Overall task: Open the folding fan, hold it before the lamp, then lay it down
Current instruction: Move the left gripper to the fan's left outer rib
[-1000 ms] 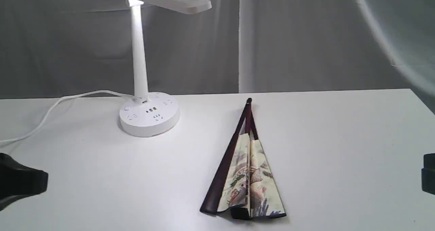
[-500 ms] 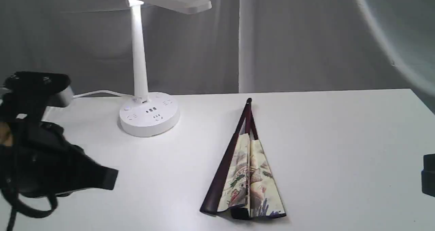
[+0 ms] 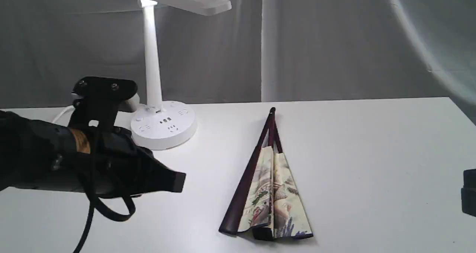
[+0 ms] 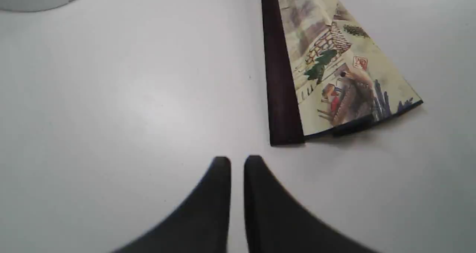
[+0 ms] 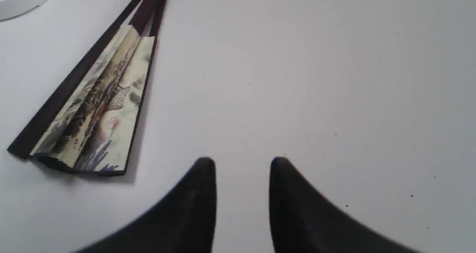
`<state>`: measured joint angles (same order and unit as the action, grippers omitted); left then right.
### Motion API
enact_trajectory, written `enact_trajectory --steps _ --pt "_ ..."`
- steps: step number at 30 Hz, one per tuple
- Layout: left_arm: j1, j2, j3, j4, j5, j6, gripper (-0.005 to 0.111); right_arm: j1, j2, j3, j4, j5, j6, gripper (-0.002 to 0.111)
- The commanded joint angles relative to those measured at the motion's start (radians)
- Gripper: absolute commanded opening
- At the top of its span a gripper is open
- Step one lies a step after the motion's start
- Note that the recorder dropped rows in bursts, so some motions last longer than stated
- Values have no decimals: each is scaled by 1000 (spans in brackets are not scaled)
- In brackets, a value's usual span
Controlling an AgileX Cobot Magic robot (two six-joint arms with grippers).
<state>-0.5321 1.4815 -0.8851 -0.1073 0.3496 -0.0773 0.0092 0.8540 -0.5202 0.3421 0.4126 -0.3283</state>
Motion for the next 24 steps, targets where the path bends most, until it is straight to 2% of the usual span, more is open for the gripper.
enact_trajectory --steps 1,5,9,13,17,24 --pt "-6 51 -60 -11 32 35 18 2 3 -6 -1 -2 -8 26" --pt "-6 146 -197 -11 148 35 25 2 3 -6 -1 -2 -8 26" --pt "-15 221 -310 -10 223 35 25 2 3 -6 -1 -4 -8 26" --pt "-67 309 -426 14 302 35 25 2 3 -6 -5 -4 -8 26" --pt "-109 396 -510 36 307 33 25 2 3 -6 -16 -4 -8 26" --pt "-118 505 -602 50 302 29 47 2 3 -6 -18 -4 -8 26"
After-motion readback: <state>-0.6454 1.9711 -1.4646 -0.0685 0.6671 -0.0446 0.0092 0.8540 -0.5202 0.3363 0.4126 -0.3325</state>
